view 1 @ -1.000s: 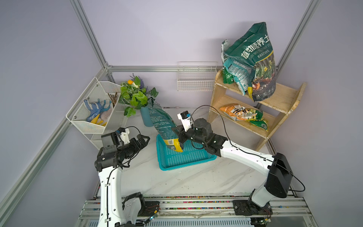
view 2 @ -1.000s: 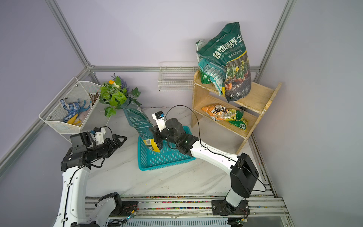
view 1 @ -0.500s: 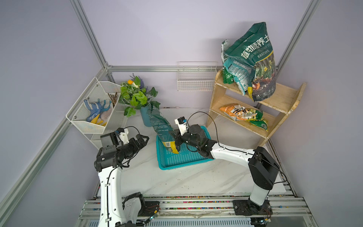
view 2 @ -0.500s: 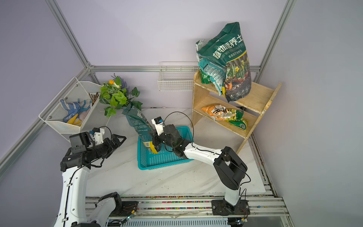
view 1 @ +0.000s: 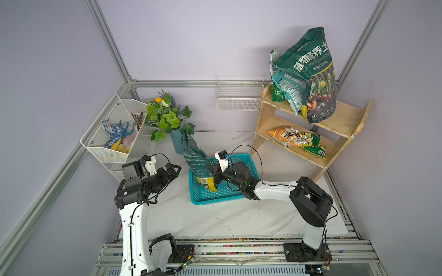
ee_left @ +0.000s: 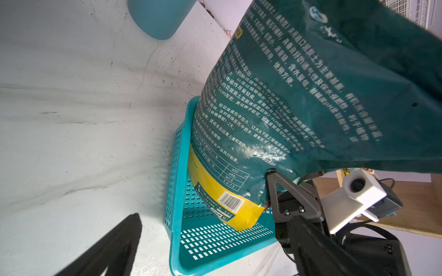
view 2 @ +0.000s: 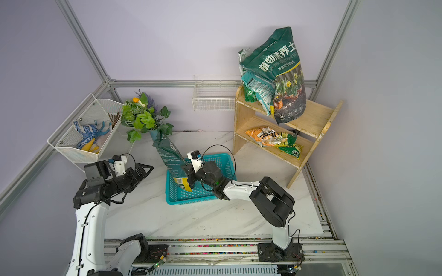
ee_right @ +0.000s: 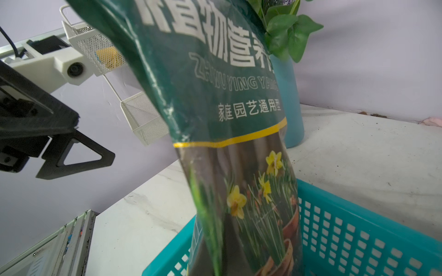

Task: Take down the fertilizer bag from the shelf
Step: Place the fertilizer bag in the storage box.

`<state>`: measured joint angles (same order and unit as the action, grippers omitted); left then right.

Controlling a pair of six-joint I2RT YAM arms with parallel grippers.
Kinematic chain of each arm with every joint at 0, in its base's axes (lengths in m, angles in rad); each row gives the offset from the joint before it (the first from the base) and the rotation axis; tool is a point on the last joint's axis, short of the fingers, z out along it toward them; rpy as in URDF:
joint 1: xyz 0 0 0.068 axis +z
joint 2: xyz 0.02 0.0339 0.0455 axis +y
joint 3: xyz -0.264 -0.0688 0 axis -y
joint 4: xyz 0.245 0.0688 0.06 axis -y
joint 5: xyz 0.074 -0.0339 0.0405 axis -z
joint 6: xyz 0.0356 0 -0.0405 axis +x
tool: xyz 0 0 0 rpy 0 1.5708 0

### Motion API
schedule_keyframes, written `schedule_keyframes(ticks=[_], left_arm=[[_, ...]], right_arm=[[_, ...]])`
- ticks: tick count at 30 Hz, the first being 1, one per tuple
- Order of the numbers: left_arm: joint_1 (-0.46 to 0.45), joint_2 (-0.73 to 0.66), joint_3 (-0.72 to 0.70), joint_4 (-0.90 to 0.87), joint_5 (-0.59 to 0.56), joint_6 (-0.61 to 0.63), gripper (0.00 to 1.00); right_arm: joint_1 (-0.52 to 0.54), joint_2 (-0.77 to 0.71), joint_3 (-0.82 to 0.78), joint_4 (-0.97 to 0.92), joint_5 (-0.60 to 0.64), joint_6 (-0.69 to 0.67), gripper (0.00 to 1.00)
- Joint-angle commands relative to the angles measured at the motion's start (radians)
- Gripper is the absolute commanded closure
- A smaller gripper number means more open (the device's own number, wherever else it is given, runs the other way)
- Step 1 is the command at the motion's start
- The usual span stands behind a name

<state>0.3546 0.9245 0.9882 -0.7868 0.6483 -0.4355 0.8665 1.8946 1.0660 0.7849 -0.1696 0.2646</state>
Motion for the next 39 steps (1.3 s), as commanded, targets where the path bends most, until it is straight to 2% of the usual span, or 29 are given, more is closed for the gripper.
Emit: schedule_keyframes(ticks=[1, 8, 15, 18, 24, 27, 30, 34, 39], left_arm=[[0.007, -0.004, -0.042, -0.002, 0.016, 0.000, 0.00], [0.013, 0.000, -0.043, -0.001, 0.022, -0.001, 0.00], [0.014, 0.000, -0.043, 0.001, 0.028, 0.000, 0.00], [0.014, -0.001, -0.043, 0.001, 0.029, 0.000, 0.00], [0.016, -0.025, -0.043, 0.001, 0.025, 0.001, 0.00], [0.016, -0.037, -0.043, 0.001, 0.024, 0.003, 0.00], [0.022, -0.063, -0.034, -0.012, 0.017, 0.011, 0.00], [0.032, -0.148, -0.013, -0.038, -0.072, 0.018, 0.00], [0.034, -0.241, -0.004, -0.038, -0.127, 0.012, 0.00]], right_arm=[[0.010, 0.000, 0.011, 0.373, 0.033, -0.004, 1.00], [0.063, 0.083, -0.017, 0.462, 0.116, -0.059, 1.00], [0.225, 0.147, 0.021, 0.441, 0.460, -0.325, 1.00], [0.258, 0.191, 0.064, 0.407, 0.481, -0.360, 1.00], [0.253, 0.236, 0.116, 0.306, 0.374, -0.311, 0.99], [0.253, 0.236, 0.118, 0.286, 0.329, -0.303, 0.90], [0.254, 0.220, 0.096, 0.291, 0.308, -0.301, 0.74], [0.254, 0.200, 0.064, 0.287, 0.285, -0.311, 0.53], [0.253, 0.141, 0.011, 0.286, 0.259, -0.312, 0.36]])
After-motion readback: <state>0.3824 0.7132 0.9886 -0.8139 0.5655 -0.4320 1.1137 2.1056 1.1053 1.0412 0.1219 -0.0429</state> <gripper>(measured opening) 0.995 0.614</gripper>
